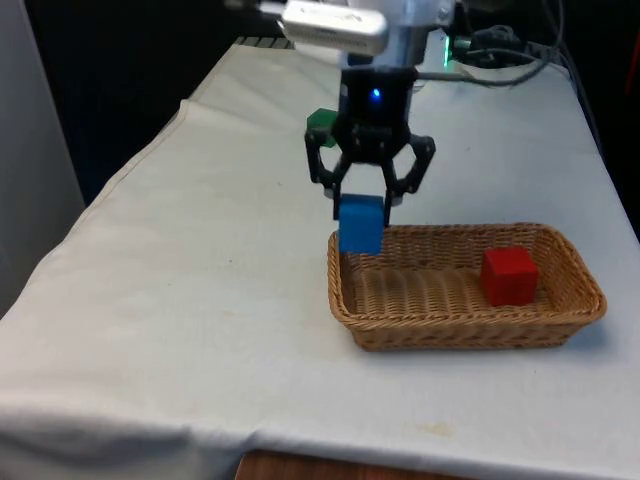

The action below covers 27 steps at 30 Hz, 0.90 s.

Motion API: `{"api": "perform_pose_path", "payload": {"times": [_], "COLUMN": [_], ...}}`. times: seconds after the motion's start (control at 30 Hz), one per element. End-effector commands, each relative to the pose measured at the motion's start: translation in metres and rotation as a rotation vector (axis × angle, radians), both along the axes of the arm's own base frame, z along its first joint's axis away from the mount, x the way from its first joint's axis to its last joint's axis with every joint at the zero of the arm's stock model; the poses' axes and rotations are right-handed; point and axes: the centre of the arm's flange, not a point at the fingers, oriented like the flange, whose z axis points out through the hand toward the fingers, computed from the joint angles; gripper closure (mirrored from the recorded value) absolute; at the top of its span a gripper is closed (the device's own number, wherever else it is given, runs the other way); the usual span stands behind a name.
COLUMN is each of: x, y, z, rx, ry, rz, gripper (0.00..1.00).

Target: Pick up exactly two blocks and place them into the basket.

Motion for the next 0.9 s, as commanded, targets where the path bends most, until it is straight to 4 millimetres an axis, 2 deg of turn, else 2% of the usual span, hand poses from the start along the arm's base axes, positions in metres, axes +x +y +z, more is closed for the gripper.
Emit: {"api": "perform_pose_path", "payload": {"times": [0.0, 0.07, 0.23, 0.27, 0.33, 0.47, 0.53, 0.73, 0.87], "x": [0.001, 0.005, 0.009, 0.007, 0.011, 0.016, 0.015, 0.022, 0.023], "y": [0.003, 0.017, 0.032, 0.028, 0.042, 0.053, 0.053, 0.063, 0.063], "z": [-0.004, -0.019, -0.035, -0.033, -0.044, -0.059, -0.059, -0.081, -0.08], "rx": [-0.001, -0.011, -0.015, -0.009, -0.014, -0.01, -0.009, 0.004, -0.001], "ry": [0.001, 0.002, 0.008, 0.01, 0.013, 0.02, 0.024, 0.03, 0.031], "rz": [0.003, 0.01, 0.02, 0.019, 0.025, 0.034, 0.037, 0.055, 0.056], "gripper": [0.98, 0.98, 0.98, 0.98, 0.98, 0.98, 0.98, 0.98, 0.98]}}
